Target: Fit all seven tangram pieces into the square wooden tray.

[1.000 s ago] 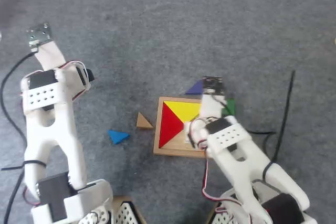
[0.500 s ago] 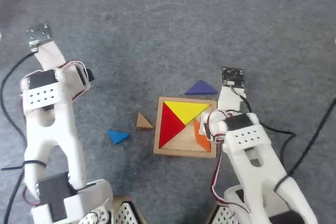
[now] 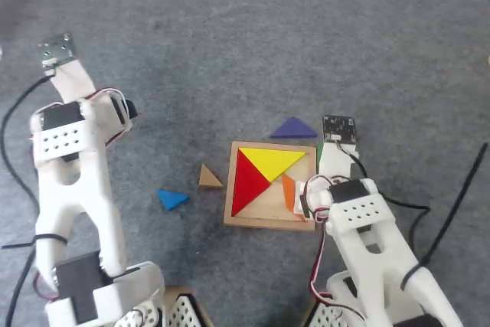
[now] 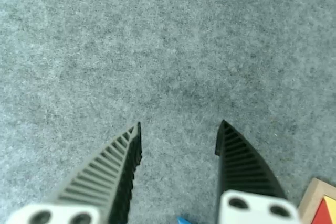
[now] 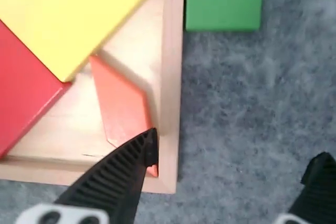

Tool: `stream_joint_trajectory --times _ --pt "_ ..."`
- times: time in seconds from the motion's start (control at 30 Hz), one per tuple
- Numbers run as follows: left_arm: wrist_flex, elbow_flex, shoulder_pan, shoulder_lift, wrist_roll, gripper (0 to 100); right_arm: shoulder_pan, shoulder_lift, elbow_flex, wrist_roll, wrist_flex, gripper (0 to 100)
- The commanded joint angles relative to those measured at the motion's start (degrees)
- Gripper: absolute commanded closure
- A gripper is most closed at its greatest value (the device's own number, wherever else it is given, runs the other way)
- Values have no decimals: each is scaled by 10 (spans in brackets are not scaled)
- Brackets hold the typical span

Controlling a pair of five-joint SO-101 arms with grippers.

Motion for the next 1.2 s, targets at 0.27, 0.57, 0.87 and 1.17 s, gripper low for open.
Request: stream_joint_trajectory --times 0.27,0.57,0.87,1.17 --pt "-10 -3 -4 -10 -5 772 -7 -5 18 8 -12 567" --pt "-10 -3 -4 -10 -5 772 -92 -5 18 4 -29 567" --pt "-10 -3 -4 -10 -5 772 -139 -7 13 -19 -62 567" --pt "-10 -3 -4 -10 -4 772 -141 -4 -7 -47 -91 567"
